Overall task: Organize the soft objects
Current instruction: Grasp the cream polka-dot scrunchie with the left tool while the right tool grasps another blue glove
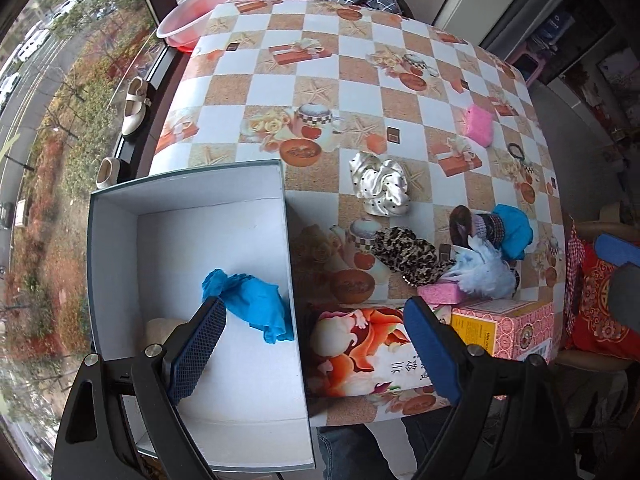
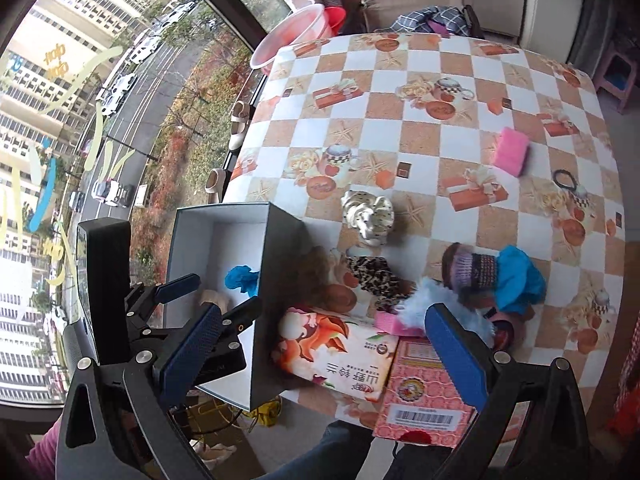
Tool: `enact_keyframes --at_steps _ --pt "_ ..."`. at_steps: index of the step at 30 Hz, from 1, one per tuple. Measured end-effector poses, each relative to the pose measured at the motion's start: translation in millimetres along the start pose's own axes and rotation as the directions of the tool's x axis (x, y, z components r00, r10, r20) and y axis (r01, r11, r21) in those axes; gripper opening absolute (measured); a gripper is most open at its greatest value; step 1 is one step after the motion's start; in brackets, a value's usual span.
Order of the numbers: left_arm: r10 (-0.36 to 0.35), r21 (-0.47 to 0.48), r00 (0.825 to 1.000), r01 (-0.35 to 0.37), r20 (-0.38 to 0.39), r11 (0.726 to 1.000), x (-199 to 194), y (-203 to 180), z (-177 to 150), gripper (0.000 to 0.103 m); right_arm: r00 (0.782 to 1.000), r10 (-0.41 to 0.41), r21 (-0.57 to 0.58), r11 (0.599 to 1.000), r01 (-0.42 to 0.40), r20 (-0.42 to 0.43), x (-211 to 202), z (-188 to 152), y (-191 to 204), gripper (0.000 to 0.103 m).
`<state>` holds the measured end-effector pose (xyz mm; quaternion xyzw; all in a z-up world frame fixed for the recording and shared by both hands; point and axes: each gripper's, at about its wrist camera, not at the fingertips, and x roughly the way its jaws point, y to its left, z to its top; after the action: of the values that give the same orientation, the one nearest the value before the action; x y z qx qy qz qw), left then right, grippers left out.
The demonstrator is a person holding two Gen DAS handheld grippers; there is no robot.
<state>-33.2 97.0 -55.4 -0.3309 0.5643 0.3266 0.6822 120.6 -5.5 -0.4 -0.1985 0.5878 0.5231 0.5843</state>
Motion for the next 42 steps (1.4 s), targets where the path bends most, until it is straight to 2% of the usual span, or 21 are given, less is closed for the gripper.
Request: enact_keyframes --at_steps 8,12,18,26,34,42 --pt "-0.001 0.045 0.997 0.004 -0.071 0.999 23 -45 31 0.092 0.998 -0.062 0.213 0.975 0.056 0.02 -20 -6 -109 0.102" --pt "0.007 0.041 0.994 -0.003 -0.107 0.999 42 -59 49 0.092 0.997 -0.083 0.295 0.952 0.081 -0.006 -10 -13 -154 0.102" --pt "0.056 0.029 0.984 -0.052 -0.167 0.998 79 -70 72 0.092 0.995 -0.053 0.389 0.918 0.081 -0.081 26 -24 -202 0.102" --pt "0.086 -0.038 0.969 -0.097 -0.233 0.995 135 -66 98 0.092 0.99 0.007 0.46 0.886 0.06 -0.144 73 -24 -235 0.102" --pt "0.136 -0.069 0.955 -0.16 -0.264 0.985 172 -63 108 0.092 0.982 0.009 0.482 0.872 0.085 -0.19 110 -22 -256 0.102" --pt "0.158 -0.047 0.945 -0.178 -0.286 0.983 194 -68 111 0.089 0.985 0.018 0.442 0.895 0.06 -0.169 125 -10 -253 0.102"
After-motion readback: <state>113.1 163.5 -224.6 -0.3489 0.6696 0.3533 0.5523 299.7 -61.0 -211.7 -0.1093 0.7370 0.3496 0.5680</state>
